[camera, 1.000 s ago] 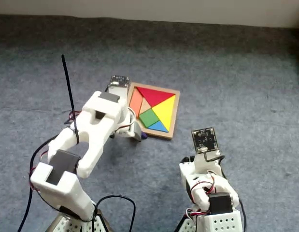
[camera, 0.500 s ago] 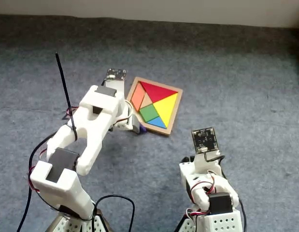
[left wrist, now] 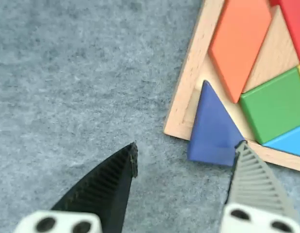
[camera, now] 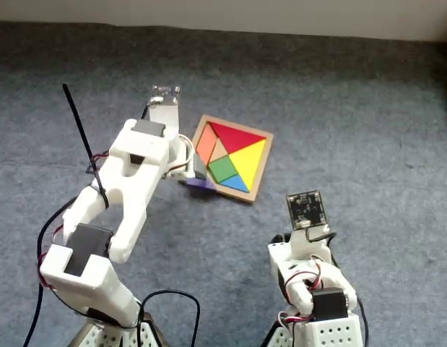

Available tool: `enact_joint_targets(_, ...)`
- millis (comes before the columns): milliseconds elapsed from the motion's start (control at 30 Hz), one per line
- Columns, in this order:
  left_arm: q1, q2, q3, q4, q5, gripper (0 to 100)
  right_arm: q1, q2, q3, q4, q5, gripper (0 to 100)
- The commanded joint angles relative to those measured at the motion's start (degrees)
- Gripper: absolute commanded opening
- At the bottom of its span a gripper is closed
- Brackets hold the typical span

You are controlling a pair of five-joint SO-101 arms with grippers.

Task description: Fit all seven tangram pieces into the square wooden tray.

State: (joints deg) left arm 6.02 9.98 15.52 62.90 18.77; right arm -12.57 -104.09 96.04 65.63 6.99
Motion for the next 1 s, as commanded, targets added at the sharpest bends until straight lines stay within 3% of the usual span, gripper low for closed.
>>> enact_joint_targets(0,-1.1,-5.1,-2.8,1.3,0.3,31,0.8,-0.7,6.8,0.3,-0.5,5.5)
enact_joint_targets(267,0.9,-13.1,4.7,3.9,0.3,31,0.8,-0.7,6.8,0.3,-0.5,5.5)
enact_joint_targets(533,0.7,-13.1,10.7,-5.2,0.3,31,0.8,-0.7,6.8,0.3,-0.5,5.5)
enact_joint_targets(967,0.5,2.5,-1.1,-5.3,0.5,31,0.8,-0.7,6.8,0.3,-0.5,5.5)
